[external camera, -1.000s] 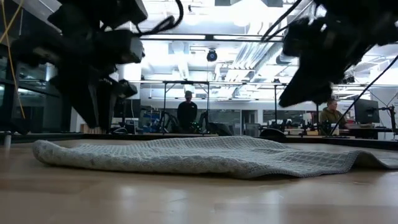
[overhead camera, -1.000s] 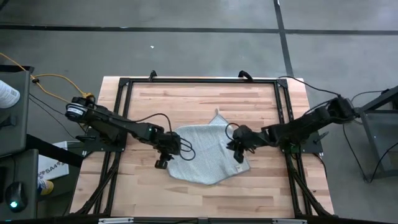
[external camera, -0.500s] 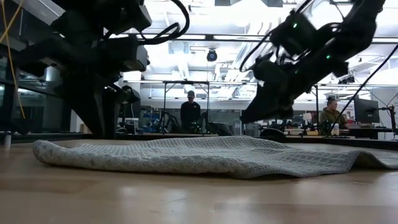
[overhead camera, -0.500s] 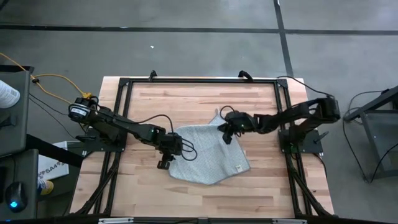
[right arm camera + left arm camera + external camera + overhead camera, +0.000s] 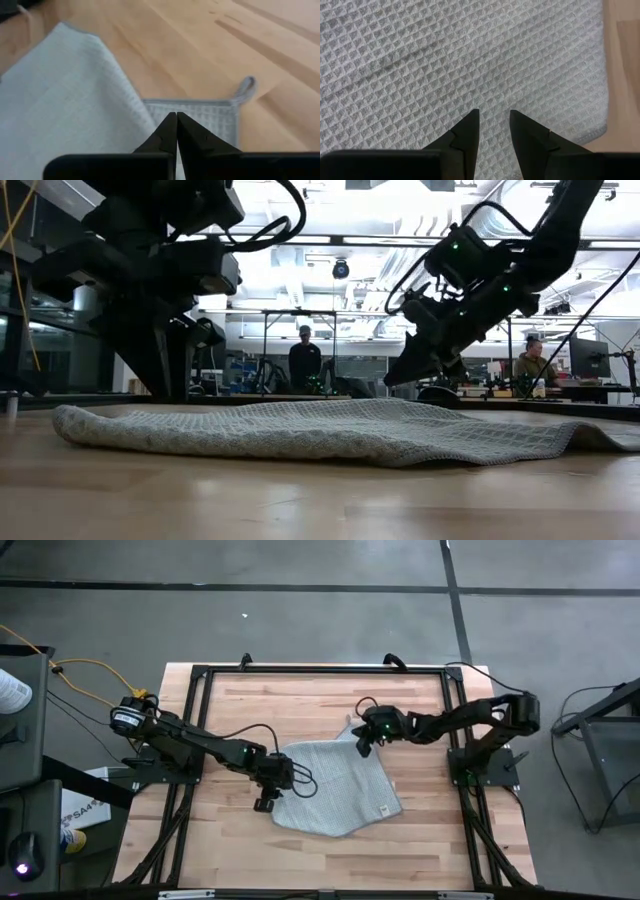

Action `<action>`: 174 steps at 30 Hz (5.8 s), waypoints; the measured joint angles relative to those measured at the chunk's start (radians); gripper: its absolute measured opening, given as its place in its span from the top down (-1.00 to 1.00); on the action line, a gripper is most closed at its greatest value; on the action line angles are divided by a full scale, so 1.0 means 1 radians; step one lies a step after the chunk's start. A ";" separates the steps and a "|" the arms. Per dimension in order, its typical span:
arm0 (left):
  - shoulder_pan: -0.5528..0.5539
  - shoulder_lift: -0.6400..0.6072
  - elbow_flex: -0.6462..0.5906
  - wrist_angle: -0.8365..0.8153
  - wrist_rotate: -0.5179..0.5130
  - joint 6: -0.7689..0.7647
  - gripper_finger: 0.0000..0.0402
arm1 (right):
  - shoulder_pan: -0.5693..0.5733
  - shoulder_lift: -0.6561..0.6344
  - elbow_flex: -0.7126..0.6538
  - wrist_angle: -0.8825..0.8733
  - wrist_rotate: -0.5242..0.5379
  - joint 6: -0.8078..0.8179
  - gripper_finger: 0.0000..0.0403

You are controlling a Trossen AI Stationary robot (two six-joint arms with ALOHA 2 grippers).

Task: Fold microfiber towels
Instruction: Fold the gray towel

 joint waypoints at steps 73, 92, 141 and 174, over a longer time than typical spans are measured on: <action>0.000 0.000 0.000 -0.010 0.001 -0.031 0.46 | -0.094 0.195 0.348 -0.600 0.168 -0.122 0.99; 0.000 0.000 0.000 -0.023 0.001 -0.053 0.46 | -0.128 0.194 0.349 -0.709 0.317 -0.111 0.99; 0.000 0.000 0.000 0.010 0.046 0.010 0.46 | 0.074 -0.057 0.346 -0.699 -0.023 0.035 0.99; -0.085 0.000 0.000 0.106 -0.029 0.118 0.46 | 0.575 0.089 0.347 -0.328 0.084 0.286 0.99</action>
